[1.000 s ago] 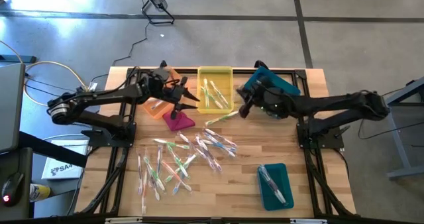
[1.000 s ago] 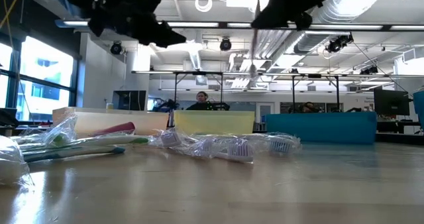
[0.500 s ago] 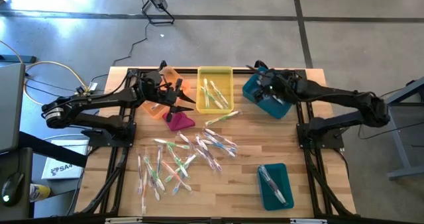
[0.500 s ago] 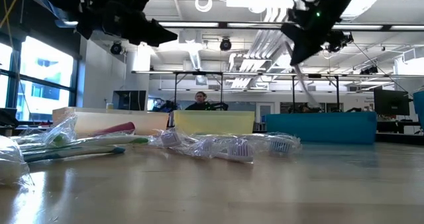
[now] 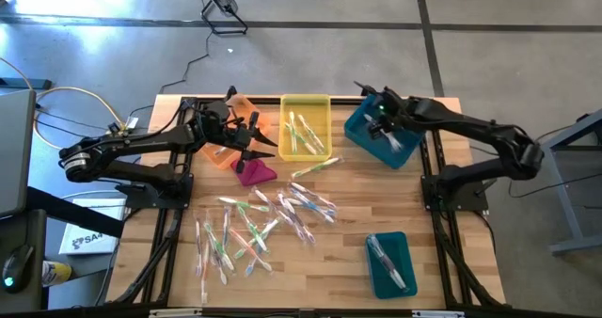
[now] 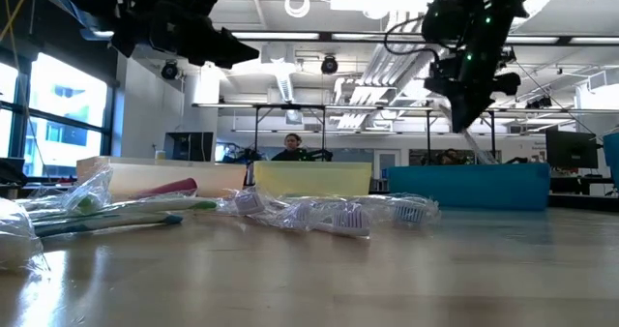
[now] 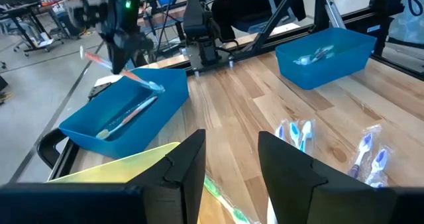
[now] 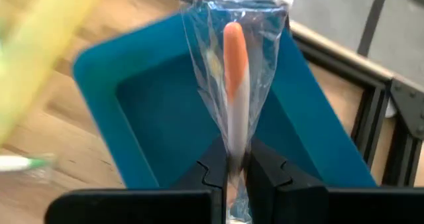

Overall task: Pick & Place Toothbrushes
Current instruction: Put the orange toothbrush into the top blue bin, then put the purple toothbrush into the bottom blue bin

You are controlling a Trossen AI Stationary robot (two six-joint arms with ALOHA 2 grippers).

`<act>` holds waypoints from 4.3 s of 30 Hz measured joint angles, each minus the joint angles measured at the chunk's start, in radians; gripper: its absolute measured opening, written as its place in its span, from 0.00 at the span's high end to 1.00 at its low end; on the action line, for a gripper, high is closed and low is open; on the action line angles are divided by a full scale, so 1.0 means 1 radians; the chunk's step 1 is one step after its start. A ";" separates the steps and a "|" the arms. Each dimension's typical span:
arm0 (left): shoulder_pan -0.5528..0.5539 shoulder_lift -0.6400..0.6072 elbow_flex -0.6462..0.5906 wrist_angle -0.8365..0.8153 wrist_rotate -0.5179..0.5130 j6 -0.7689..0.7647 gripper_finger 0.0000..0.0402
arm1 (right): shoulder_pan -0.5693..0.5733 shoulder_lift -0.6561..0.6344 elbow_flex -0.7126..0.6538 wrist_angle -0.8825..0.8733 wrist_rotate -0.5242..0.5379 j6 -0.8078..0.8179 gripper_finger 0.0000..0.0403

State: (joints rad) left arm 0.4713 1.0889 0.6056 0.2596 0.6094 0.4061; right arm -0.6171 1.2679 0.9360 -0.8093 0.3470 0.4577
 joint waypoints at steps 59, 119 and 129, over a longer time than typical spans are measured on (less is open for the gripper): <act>0.000 0.000 0.001 0.000 -0.002 0.008 0.67 | 0.286 -0.005 0.000 0.391 -0.264 -0.372 0.99; 0.000 0.000 0.001 -0.079 -0.002 0.016 0.67 | 0.752 0.303 0.129 0.611 -0.137 -0.166 0.99; 0.000 0.000 0.001 -0.080 -0.001 0.016 0.67 | 0.745 0.474 0.305 0.394 -0.178 -0.140 1.00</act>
State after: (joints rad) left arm 0.4709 1.0893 0.6067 0.1799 0.6080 0.4217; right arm 0.1283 1.7418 1.2407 -0.4149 0.1692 0.3172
